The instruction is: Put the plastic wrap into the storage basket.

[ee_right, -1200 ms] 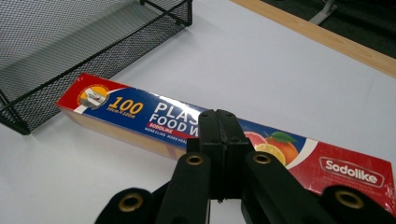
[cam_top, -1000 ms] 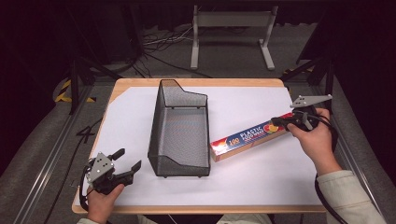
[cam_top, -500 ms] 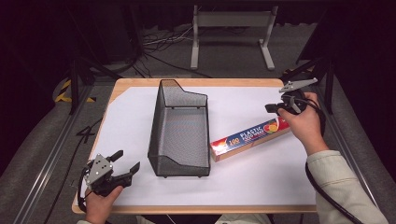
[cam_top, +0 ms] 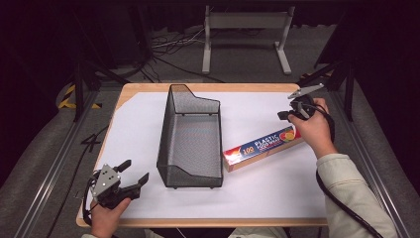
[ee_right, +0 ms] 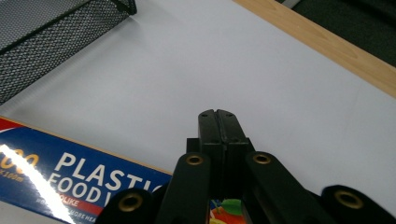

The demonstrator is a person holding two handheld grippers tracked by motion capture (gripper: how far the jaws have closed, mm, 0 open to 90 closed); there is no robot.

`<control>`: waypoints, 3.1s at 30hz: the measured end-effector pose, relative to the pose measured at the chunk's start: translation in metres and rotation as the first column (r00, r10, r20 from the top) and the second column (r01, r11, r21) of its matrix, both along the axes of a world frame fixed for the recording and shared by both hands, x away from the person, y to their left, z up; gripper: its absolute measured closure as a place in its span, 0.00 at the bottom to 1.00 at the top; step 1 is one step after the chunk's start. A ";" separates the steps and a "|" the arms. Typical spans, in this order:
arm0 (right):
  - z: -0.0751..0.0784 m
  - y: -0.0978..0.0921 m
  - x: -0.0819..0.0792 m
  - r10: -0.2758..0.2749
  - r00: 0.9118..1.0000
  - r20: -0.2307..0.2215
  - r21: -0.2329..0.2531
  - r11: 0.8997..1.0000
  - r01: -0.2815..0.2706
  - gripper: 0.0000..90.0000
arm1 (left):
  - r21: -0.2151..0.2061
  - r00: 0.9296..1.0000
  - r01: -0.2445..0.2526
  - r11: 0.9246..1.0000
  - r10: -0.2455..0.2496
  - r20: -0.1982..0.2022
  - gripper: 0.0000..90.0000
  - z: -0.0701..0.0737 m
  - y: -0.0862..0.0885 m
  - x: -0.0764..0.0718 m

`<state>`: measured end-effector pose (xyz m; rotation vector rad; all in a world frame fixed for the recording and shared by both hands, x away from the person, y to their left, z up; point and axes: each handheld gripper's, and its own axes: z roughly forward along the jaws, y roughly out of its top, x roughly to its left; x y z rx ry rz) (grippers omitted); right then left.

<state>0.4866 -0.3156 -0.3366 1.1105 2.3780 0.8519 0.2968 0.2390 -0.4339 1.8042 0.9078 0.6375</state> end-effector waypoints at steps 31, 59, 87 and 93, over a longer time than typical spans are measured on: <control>-0.054 -0.027 0.034 -0.133 0.981 -0.141 -0.102 0.988 0.120 1.00 | 0.004 1.000 -0.003 1.000 0.003 -0.007 0.28 -0.001 0.001 -0.002; -0.056 -0.054 -0.027 -0.213 0.910 -0.356 -0.134 0.975 0.176 1.00 | 0.018 1.000 0.012 1.000 -0.012 -0.019 0.27 -0.002 -0.003 0.002; -0.017 0.055 -0.103 0.334 0.943 -0.018 0.105 0.938 -0.330 1.00 | 0.016 1.000 0.002 1.000 -0.002 -0.023 0.27 -0.003 -0.002 0.002; -0.034 0.084 -0.110 0.457 0.887 -0.060 0.093 0.888 -0.451 1.00 | 0.015 1.000 0.002 1.000 -0.002 -0.026 0.27 -0.003 -0.002 0.002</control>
